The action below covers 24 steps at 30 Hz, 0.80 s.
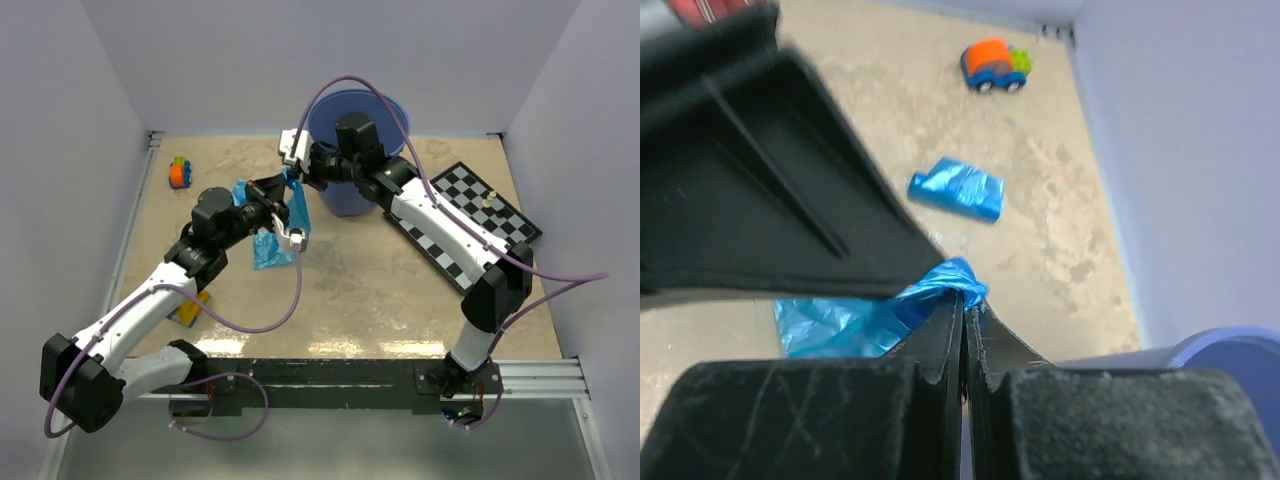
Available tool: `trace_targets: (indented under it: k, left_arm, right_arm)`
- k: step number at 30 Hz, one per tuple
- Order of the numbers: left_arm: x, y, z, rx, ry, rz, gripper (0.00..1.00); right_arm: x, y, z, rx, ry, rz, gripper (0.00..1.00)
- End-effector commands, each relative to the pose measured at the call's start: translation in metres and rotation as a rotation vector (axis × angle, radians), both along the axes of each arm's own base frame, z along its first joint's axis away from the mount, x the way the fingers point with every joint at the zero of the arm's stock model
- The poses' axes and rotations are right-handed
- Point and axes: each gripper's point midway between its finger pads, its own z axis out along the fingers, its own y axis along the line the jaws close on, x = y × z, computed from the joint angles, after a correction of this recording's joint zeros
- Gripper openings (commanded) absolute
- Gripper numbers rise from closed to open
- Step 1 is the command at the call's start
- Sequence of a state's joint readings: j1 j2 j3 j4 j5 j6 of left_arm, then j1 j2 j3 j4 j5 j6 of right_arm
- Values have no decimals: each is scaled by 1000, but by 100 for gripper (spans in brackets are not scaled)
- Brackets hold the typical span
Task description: Put the trash bags into the trash bin
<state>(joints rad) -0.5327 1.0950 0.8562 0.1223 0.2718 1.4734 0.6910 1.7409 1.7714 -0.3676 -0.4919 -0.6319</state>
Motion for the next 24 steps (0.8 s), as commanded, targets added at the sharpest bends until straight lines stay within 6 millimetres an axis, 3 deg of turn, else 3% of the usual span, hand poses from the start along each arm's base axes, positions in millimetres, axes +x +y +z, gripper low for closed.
trace_targets:
  k: [1,3,5,7,10,13,18,20,22,24]
  left_arm:
    - [-5,-11,51,-92,-126,-57,0]
    - [5,-10,62,-106,-144,-27,0]
    - [14,-8,53,-96,-126,6,0]
    - [18,-6,33,-70,-81,14,0]
    - [11,-3,-1,-13,0,8,0]
    - [-5,-3,-15,19,46,-34,0]
    - [-10,-5,7,22,-8,-56,0]
    - [-2,-6,21,11,-33,-39,0]
    - [12,-5,26,10,-45,2,0]
    - [28,1,21,26,-36,61,0]
  right_arm:
    - [-9,2,-14,-30,-6,12,0]
    - [-24,6,-4,-16,1,74,0]
    - [-35,10,16,20,-8,131,0]
    - [-38,11,45,88,-23,143,0]
    - [-22,6,77,159,-58,97,0]
    - [-2,5,62,125,-78,28,0]
    - [10,0,7,30,-17,-29,0]
    - [-2,3,-5,6,17,10,0]
    - [-23,7,3,10,24,103,0]
    - [-49,9,26,48,24,223,0]
